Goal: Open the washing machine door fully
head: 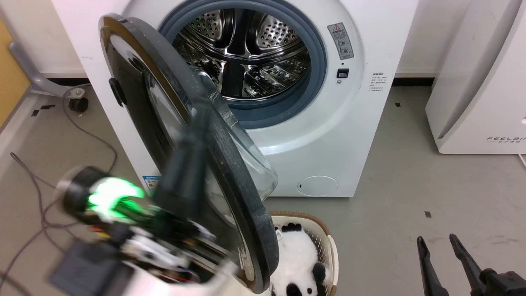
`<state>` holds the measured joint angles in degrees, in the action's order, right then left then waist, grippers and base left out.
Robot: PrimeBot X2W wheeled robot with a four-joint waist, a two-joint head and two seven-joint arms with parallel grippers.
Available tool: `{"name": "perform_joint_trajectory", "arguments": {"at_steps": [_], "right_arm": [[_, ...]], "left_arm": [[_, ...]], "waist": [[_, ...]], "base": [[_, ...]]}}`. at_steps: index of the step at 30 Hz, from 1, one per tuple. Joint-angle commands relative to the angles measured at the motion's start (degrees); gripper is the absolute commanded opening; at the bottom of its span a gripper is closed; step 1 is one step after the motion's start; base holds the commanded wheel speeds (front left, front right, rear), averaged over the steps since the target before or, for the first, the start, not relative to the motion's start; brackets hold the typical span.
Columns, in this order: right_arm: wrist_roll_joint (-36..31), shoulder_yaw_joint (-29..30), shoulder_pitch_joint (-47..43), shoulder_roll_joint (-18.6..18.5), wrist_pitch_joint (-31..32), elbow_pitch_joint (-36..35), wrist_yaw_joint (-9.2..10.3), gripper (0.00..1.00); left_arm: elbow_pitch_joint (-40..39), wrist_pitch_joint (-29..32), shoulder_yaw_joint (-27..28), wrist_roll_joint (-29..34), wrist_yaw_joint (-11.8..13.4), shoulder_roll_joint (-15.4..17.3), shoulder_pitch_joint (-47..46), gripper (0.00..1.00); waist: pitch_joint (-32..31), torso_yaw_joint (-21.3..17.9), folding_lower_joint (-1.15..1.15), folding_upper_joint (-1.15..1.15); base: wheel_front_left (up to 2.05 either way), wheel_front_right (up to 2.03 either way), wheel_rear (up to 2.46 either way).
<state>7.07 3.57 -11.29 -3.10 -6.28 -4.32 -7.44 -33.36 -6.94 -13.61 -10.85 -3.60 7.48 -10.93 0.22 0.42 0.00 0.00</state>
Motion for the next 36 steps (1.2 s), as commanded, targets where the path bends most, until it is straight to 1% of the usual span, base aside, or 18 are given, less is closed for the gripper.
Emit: {"name": "perform_joint_trajectory", "arguments": {"at_steps": [1,9,15,17,21,24,30,36], "right_arm": [[0.4,0.3,0.4,0.2,-0.6,0.4,-0.05,1.0],[0.8,0.5,0.1,0.2,-0.7,1.2,-0.05,1.0],[0.8,0.8,-0.1,0.2,-0.7,1.3,-0.05,1.0],[-0.2,0.6,-0.1,0.2,-0.5,1.2,-0.05,1.0],[-1.3,0.6,0.0,0.2,-0.3,0.8,-0.05,1.0],[-1.5,0.6,0.3,0.2,-0.1,0.7,-0.05,1.0],[-1.2,0.3,0.4,0.2,0.0,0.8,-0.05,1.0],[-0.9,0.3,0.3,0.2,0.1,1.2,-0.05,1.0]], "left_arm": [[-0.5,2.8,-6.4,-1.0,-1.5,-0.7,-0.3,0.0],[1.7,8.9,-18.0,-3.5,-2.9,-0.4,3.2,0.0],[4.7,14.6,-23.5,-6.2,-2.9,0.8,9.2,0.0],[6.6,16.3,-24.7,-6.7,-2.8,1.3,10.6,0.0],[11.4,16.6,-25.8,-6.6,-2.9,1.5,10.9,0.0],[16.0,15.5,-25.5,-6.5,-2.5,0.5,9.8,0.0],[24.9,12.2,-23.0,-6.2,0.2,-2.1,5.6,0.0],[30.8,9.2,-20.1,-6.4,3.4,-3.1,3.1,0.0]], "waist": [[-0.2,0.0,0.0,0.0],[-0.7,0.5,0.0,0.0],[-1.0,0.8,0.0,0.0],[-1.0,0.9,0.0,0.0],[-0.8,1.0,0.0,0.0],[-0.6,0.9,0.0,0.0],[-0.2,0.5,0.0,0.0],[-0.1,0.2,0.0,0.0]], "base": [[0.0,0.0,0.0],[0.0,0.0,0.0],[0.0,0.0,0.0],[0.0,0.0,0.0],[0.0,0.0,0.0],[0.0,0.0,0.0],[0.0,0.0,0.0],[0.0,0.0,0.0]]}}
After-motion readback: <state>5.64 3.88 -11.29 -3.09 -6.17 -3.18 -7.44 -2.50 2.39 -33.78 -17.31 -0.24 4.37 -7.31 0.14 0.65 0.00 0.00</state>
